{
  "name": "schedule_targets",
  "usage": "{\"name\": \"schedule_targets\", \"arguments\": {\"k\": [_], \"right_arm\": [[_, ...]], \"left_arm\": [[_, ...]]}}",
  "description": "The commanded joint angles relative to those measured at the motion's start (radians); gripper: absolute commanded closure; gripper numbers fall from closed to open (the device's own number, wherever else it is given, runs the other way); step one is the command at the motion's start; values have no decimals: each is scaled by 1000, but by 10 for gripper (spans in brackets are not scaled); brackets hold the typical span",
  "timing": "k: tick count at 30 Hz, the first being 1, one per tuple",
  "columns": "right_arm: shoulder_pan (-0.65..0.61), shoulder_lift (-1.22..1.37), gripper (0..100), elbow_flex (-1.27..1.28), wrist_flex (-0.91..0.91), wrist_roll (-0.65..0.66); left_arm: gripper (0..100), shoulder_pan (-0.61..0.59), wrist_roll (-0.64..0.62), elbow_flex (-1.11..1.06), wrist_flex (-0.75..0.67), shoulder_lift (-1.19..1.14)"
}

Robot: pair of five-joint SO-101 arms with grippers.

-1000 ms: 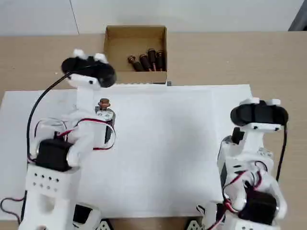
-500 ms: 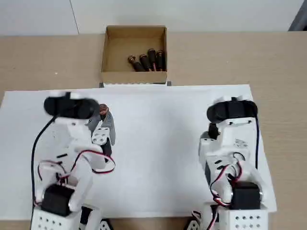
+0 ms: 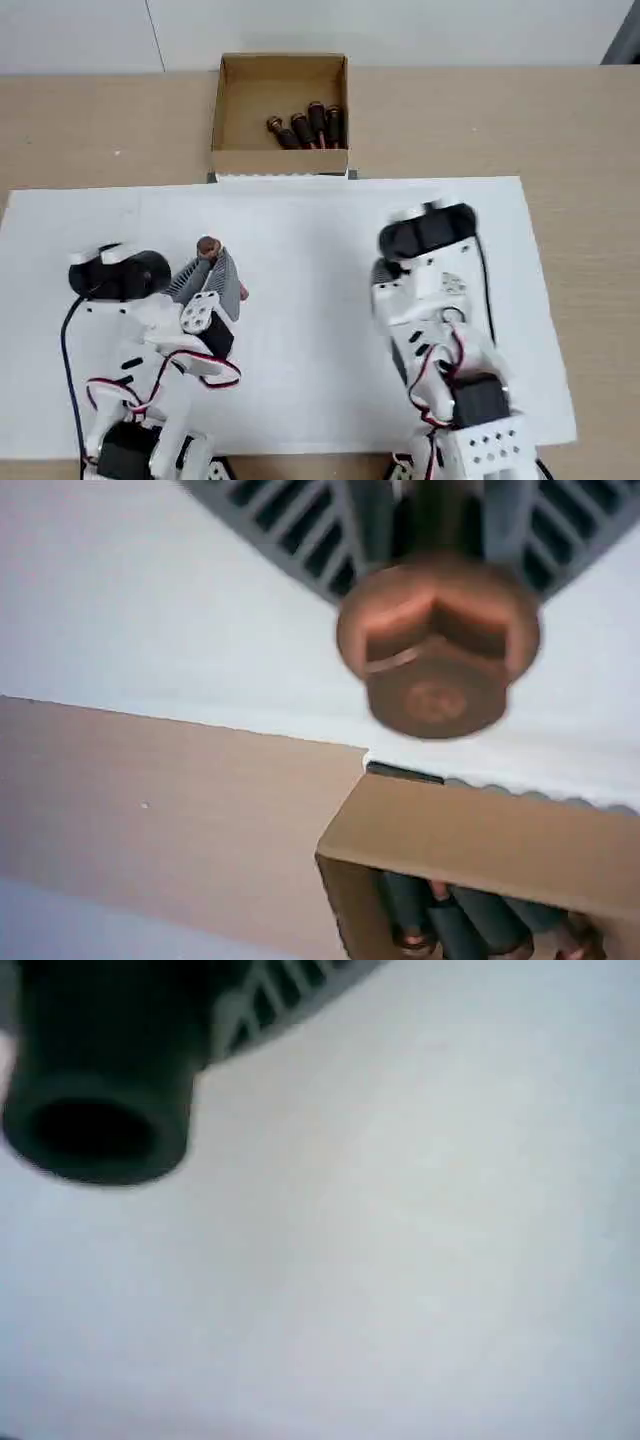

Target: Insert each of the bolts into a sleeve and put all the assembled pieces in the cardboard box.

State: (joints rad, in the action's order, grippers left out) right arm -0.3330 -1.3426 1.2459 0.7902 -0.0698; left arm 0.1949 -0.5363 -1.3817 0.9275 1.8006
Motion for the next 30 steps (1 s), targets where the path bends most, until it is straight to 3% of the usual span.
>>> {"name": "schedule_targets", "arguments": {"k": [1, 10, 15, 19, 25, 30], "right_arm": [[-65, -12, 996, 54, -185, -6], [-203, -12, 996, 183, -346, -2], [-266, -12, 996, 226, -363, 0], [-295, -13, 996, 282, -407, 104], [-302, -13, 996, 330, -526, 196], [-308, -13, 996, 330, -527, 244]], "left_arm": [[995, 5, -48, -5, -71, 17], [995, 5, -66, -74, -187, 15], [995, 5, -172, -76, -219, 15], [995, 18, -209, -76, -249, 17], [995, 143, -209, -71, -252, 17], [995, 144, -207, -71, -281, 17]]}}
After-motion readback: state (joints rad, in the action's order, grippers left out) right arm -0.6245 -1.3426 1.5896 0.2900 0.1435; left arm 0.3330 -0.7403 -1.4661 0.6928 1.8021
